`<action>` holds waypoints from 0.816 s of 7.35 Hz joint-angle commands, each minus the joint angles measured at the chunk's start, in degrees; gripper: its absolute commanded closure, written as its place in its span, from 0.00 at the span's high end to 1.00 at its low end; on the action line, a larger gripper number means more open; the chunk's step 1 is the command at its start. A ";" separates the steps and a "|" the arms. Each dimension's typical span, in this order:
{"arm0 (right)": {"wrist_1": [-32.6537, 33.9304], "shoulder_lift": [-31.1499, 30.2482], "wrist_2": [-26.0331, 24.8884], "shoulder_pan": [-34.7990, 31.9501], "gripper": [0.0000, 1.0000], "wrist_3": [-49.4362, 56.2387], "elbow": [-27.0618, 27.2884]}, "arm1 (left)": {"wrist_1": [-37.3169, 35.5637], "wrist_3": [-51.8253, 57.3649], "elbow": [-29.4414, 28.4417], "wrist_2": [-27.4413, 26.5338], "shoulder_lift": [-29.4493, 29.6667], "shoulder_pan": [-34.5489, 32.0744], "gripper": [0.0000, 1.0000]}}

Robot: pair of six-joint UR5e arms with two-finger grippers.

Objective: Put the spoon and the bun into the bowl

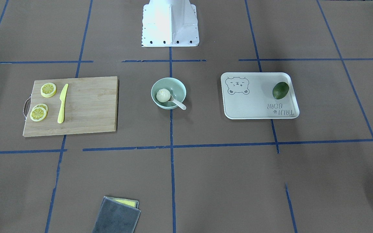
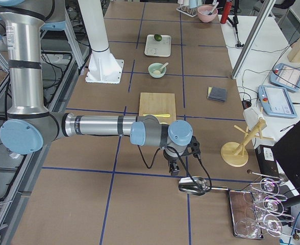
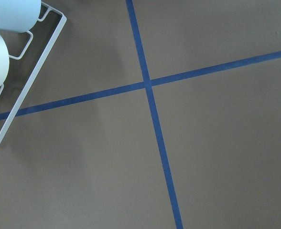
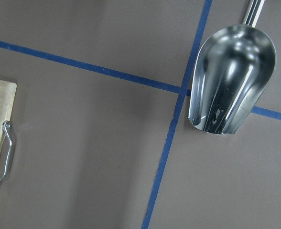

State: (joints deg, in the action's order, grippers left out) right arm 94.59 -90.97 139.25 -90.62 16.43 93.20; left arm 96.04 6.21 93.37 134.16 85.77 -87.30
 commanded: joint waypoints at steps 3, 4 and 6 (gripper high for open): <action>-0.02 -1.05 -0.03 -0.52 1.00 -2.19 1.11 | -0.24 -0.14 -0.03 -0.13 -1.22 -3.66 1.00; -0.02 -1.13 -0.03 -0.61 1.00 -2.88 1.11 | -0.24 -0.58 -0.21 -0.13 -0.52 -3.58 1.00; -0.02 -1.22 -0.03 -0.70 1.00 -4.30 1.11 | -0.24 -0.76 0.14 -0.04 -0.34 -3.58 1.00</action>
State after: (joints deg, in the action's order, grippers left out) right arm 94.57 -92.12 139.22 -91.26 12.75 94.30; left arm 95.81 5.61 93.37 134.09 85.22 -90.83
